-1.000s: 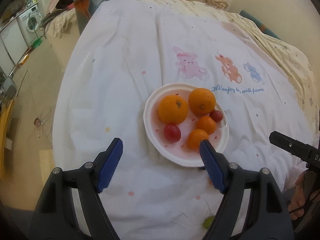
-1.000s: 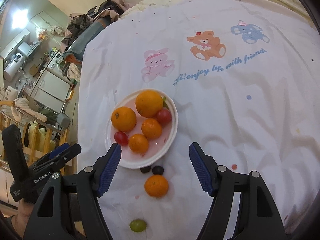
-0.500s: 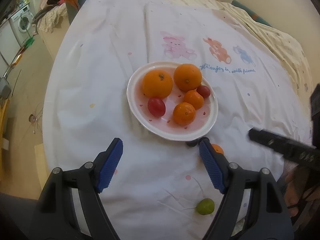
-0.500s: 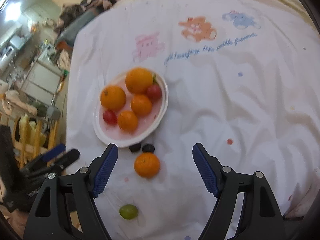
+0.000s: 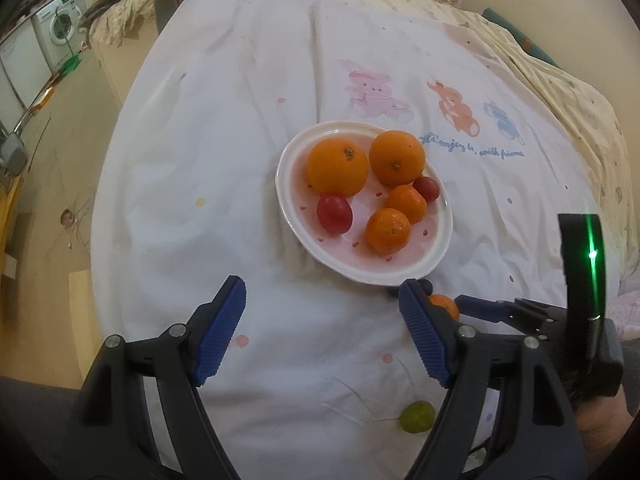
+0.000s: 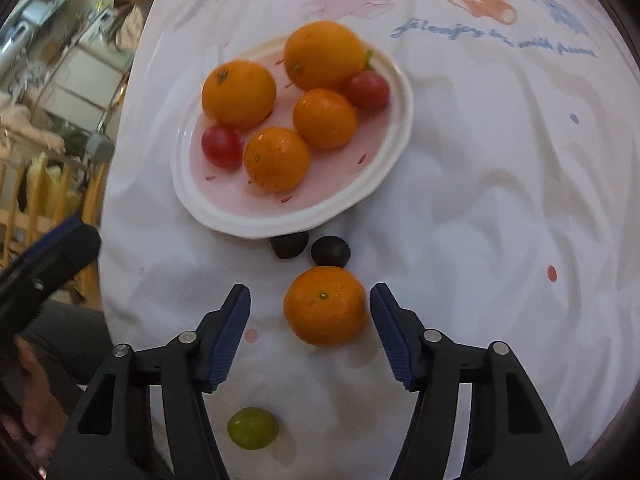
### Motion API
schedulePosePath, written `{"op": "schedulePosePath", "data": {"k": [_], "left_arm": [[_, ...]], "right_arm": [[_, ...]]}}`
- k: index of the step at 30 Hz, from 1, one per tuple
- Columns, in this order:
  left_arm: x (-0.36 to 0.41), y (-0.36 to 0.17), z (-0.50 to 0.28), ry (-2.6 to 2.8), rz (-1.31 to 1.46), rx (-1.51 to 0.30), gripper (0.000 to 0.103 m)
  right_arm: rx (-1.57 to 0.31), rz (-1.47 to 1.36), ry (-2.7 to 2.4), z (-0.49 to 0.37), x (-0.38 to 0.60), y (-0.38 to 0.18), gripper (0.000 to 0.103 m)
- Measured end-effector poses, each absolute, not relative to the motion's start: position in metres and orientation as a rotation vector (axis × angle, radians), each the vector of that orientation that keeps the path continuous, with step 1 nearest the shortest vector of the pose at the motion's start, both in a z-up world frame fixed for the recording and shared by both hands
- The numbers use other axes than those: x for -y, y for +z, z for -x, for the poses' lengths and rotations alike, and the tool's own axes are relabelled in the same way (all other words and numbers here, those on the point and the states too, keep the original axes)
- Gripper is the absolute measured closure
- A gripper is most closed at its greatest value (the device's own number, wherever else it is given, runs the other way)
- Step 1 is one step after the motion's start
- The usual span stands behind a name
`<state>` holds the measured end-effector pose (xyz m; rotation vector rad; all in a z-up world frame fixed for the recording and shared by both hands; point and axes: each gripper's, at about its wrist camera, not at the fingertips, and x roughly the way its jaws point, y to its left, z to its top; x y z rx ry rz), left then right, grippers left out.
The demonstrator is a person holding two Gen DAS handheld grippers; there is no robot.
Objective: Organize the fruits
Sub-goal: 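Move the right gripper to the orange beside the grapes and close it, then close the left gripper on a dark grape while the right gripper holds the orange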
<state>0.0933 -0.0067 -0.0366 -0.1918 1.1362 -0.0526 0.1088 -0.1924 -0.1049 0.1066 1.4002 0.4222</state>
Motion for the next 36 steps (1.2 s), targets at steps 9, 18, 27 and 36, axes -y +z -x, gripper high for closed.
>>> {"op": "schedulePosePath", "data": {"k": [9,18,27,36], "left_arm": [[0.008,-0.04,-0.095,-0.049,0.189,-1.144,0.027],[0.009,-0.049,-0.095,-0.03,0.167,-1.158,0.027],[0.047,-0.079,-0.098,-0.086,0.143,-1.246,0.051],[0.09,-0.104,-0.117,-0.129,0.134,-1.273,0.063]], "right_arm": [[-1.389,-0.108,0.413,-0.112,0.2,-0.1,0.06],[-1.263,-0.277,0.39,-0.1,0.244,-0.06,0.06],[-1.141,-0.438,0.334,-0.106,0.29,-0.028,0.06],[-1.155,-0.503,0.336,-0.107,0.309,-0.03,0.06]]}}
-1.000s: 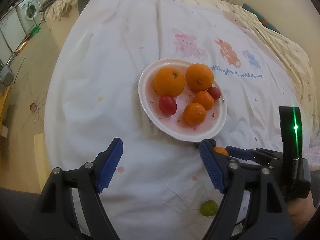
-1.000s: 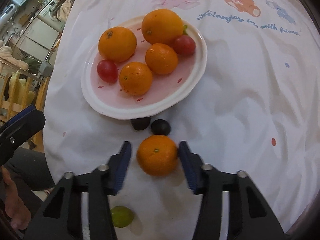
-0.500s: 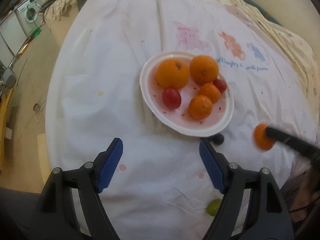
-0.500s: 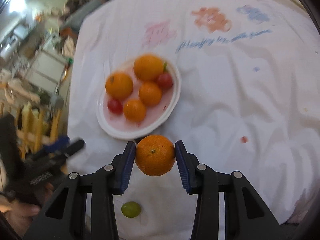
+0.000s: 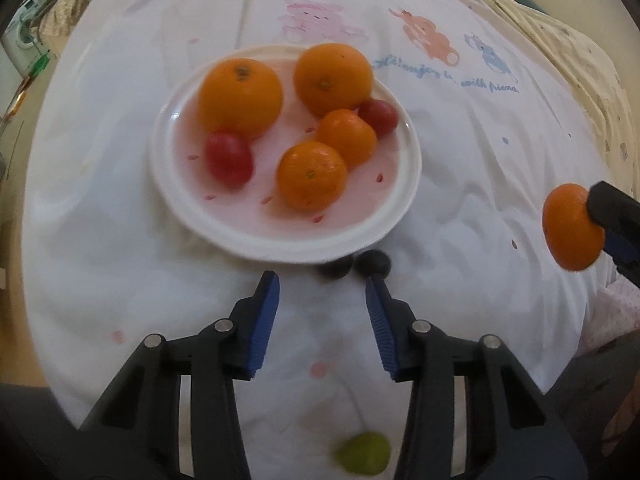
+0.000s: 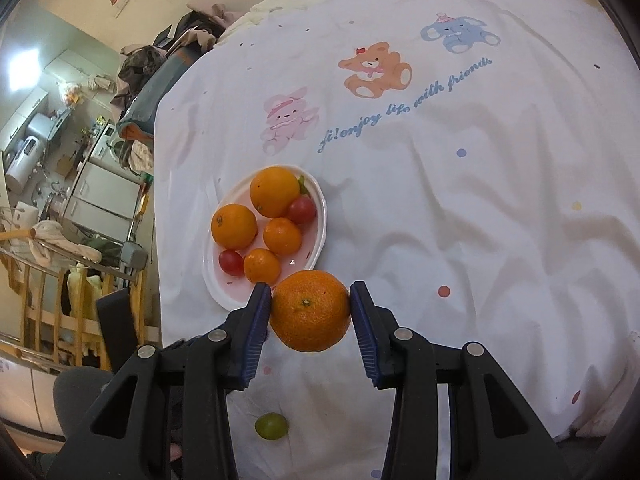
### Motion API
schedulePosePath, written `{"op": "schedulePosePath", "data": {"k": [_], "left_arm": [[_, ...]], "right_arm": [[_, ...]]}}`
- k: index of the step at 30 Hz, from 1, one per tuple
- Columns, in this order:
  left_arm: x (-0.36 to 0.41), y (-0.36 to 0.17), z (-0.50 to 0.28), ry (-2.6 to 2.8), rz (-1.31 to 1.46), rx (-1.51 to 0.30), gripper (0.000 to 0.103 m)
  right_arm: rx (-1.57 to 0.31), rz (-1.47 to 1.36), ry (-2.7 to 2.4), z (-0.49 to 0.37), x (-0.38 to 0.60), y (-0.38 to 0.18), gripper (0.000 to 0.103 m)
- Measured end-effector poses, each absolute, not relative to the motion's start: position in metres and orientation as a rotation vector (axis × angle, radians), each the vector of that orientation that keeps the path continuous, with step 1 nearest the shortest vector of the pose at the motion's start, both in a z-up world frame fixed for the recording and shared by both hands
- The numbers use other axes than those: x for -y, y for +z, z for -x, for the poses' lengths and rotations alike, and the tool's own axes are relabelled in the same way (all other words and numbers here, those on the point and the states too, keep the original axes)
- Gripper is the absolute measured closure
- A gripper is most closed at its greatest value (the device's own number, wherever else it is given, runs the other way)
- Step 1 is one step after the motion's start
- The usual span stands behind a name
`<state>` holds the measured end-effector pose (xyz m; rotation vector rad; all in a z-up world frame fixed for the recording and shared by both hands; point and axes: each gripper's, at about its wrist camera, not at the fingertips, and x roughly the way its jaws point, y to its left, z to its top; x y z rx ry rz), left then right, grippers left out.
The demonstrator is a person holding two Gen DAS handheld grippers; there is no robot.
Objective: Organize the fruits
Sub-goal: 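Close the left gripper on a dark grape while the right gripper holds the orange, then lower orange and grape onto the plate and open both grippers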
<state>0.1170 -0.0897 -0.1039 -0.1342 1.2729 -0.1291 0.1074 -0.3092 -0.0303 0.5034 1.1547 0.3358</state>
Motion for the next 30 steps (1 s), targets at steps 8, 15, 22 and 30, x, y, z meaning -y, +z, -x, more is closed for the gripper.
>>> {"op": "schedulePosePath", "data": {"k": [8,15,22,30], "left_arm": [[0.092,-0.124,-0.132,-0.132,0.184,-1.308,0.084],[0.087,-0.122,-0.128,-0.152,0.223,-1.306,0.088],[0.089,-0.109,-0.116,-0.171,0.2,-1.31,0.089],[0.086,-0.08,-0.092,-0.157,0.117,-1.27,0.089]], "right_arm": [[-1.16,-0.524,0.347,-0.112,0.309,-0.032,0.06],[-1.171,-0.517,0.35,-0.114,0.304,-0.034,0.06],[-1.176,-0.495,0.345,-0.113,0.299,-0.035,0.06],[-1.173,-0.475,0.343,-0.112,0.296,-0.033,0.06]]}}
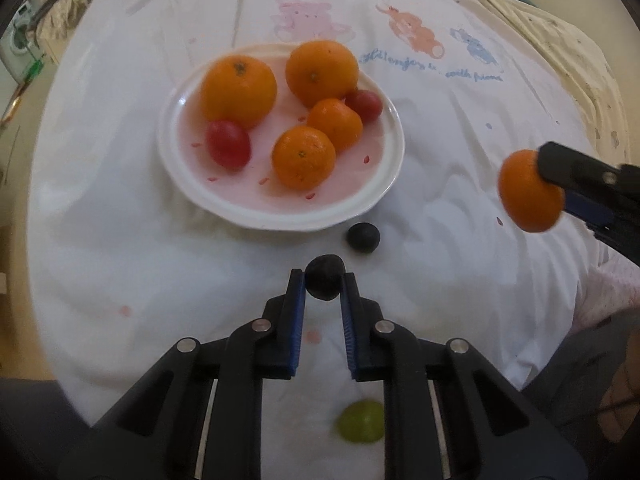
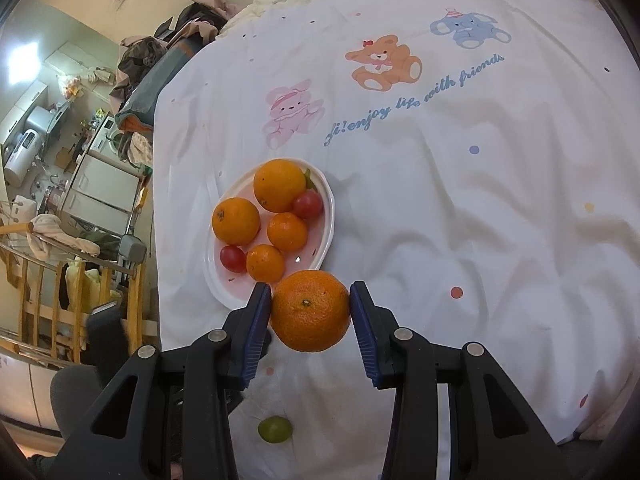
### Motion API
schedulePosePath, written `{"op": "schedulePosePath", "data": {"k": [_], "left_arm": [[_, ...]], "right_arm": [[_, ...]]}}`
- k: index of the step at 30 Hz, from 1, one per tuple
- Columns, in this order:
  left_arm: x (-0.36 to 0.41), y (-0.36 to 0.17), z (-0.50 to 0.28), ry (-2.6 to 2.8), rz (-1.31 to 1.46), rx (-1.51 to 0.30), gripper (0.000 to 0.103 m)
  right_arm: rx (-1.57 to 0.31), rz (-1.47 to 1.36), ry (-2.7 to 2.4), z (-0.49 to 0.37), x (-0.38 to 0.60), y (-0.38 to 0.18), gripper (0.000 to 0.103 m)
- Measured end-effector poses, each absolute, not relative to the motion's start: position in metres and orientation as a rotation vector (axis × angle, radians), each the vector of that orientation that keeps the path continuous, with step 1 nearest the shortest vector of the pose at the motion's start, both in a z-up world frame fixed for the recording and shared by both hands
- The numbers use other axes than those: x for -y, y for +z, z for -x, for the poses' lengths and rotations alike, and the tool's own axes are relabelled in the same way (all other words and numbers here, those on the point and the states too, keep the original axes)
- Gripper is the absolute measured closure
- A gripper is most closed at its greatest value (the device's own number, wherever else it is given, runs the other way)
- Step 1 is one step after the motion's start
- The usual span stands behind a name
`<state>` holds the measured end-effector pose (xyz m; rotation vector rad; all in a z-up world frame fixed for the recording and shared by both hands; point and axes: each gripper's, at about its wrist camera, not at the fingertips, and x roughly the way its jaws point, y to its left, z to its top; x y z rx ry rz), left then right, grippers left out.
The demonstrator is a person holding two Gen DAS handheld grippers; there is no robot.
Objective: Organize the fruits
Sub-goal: 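Lower orange and grape onto the plate and open both grippers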
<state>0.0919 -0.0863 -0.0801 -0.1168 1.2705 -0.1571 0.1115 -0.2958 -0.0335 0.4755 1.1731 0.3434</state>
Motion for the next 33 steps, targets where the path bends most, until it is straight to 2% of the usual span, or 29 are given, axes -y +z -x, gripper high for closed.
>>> {"op": "schedulePosePath", "data": {"k": [16,23,25,33], "left_arm": [[0.033,-0.015,-0.111,-0.096,0.059,-1.114,0.089],[0.019,-0.017,-0.143,-0.122,0.082,-1.132,0.089],[0.019,-0.02,-0.153,-0.14,0.09,-1.138,0.093],[0.023,-0.041,-0.174,-0.155,0.109,-1.17,0.093]], "right_arm": [[-1.157,-0.421,0.421,-0.129,0.267,-0.021,0.06],[-1.156,-0.415,0.465,-0.159,0.253,-0.02,0.06],[-1.161,-0.402,0.475,-0.167,0.248,-0.022,0.06],[-1.213,-0.373,0.5,-0.198,0.228,-0.045,0.06]]}}
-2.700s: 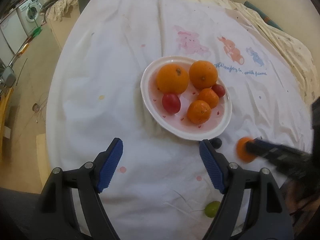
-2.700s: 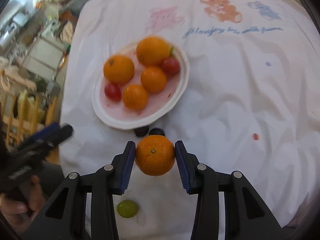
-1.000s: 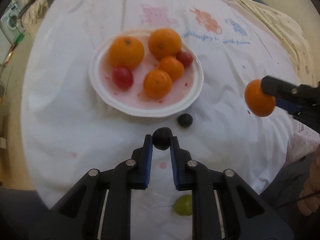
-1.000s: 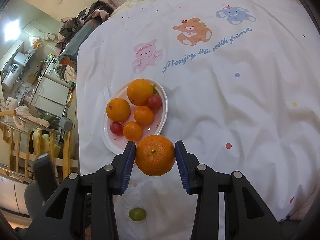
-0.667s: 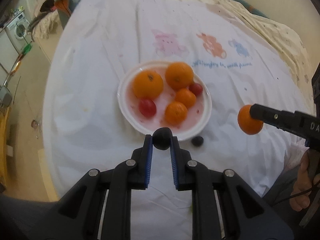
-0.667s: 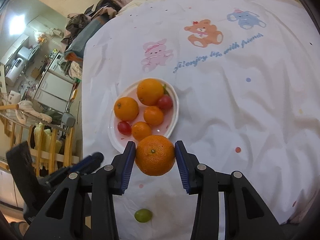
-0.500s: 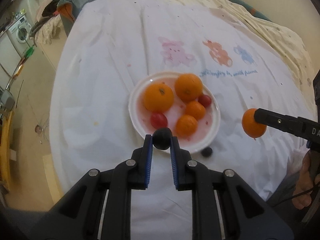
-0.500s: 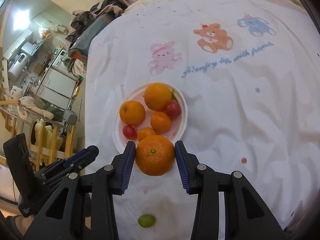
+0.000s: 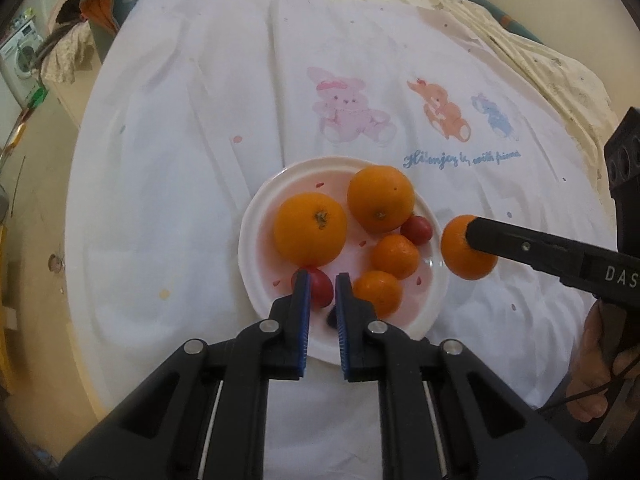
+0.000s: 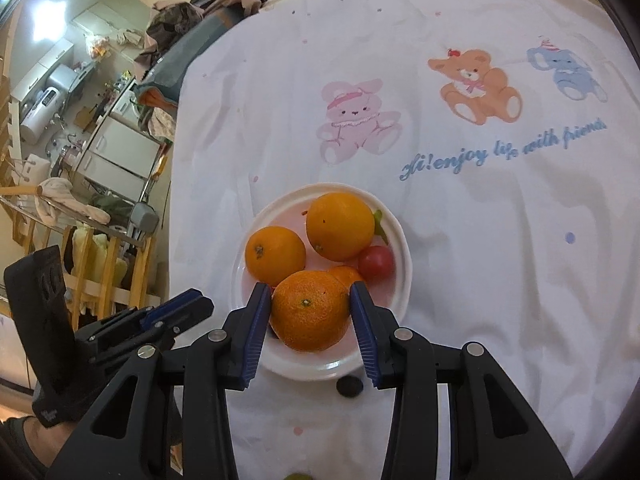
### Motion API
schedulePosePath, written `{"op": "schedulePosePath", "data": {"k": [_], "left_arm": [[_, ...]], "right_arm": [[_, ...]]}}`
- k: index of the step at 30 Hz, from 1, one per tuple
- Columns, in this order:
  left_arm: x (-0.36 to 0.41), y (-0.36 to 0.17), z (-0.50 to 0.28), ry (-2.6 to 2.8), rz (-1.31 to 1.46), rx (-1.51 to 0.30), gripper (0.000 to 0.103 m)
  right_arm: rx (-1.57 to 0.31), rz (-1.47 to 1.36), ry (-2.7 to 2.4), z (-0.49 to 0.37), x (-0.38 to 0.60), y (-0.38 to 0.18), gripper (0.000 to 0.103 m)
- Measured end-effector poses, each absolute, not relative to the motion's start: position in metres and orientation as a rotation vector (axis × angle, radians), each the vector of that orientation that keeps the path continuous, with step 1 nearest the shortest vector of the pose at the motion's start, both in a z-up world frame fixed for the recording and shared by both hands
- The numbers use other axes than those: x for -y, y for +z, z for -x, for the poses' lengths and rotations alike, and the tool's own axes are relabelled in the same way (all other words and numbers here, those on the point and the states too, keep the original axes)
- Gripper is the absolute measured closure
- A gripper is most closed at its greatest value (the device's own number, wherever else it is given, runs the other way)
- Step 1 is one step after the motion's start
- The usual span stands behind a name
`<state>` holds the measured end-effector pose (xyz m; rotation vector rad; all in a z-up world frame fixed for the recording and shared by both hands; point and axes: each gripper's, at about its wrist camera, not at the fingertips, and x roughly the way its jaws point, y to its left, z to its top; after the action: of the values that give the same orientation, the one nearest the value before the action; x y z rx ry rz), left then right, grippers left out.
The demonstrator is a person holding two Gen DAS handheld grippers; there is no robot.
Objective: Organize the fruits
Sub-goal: 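Lower orange and grape onto the plate and open both grippers, then move the left gripper to the green fruit and close it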
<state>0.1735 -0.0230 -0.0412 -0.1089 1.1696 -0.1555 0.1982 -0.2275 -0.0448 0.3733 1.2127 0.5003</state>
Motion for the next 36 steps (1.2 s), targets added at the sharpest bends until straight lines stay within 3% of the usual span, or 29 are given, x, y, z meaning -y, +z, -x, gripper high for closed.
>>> {"op": "schedulePosePath", "data": {"k": [14,16,19,22,28,36], "left_arm": [[0.008,-0.054,-0.174,-0.098,0.153,-1.194,0.092],[0.007,-0.056,-0.174,-0.088,0.156,-1.199,0.085],[0.005,-0.056,-0.172,-0.071,0.163,-1.193,0.052],[0.007,-0.055,-0.17,-0.057,0.147,-1.184,0.034],[0.009,-0.053,-0.166,-0.062,0.131,-1.176,0.031],[0.003,-0.046,-0.158,-0.048,0.15,-1.164,0.031]], "right_arm": [[-1.292,-0.444,0.575,-0.219,0.202,-0.079,0.057],[-1.282,-0.436,0.573,-0.218,0.201,-0.077,0.047],[-1.251,-0.367,0.552,-0.214,0.199,-0.069,0.044],[-1.226,-0.339,0.534,-0.21,0.205,-0.062,0.042],[-1.201,-0.37,0.51,-0.199,0.226,-0.047,0.032],[-1.184,-0.358,0.488,-0.181,0.236,-0.036,0.031]]}}
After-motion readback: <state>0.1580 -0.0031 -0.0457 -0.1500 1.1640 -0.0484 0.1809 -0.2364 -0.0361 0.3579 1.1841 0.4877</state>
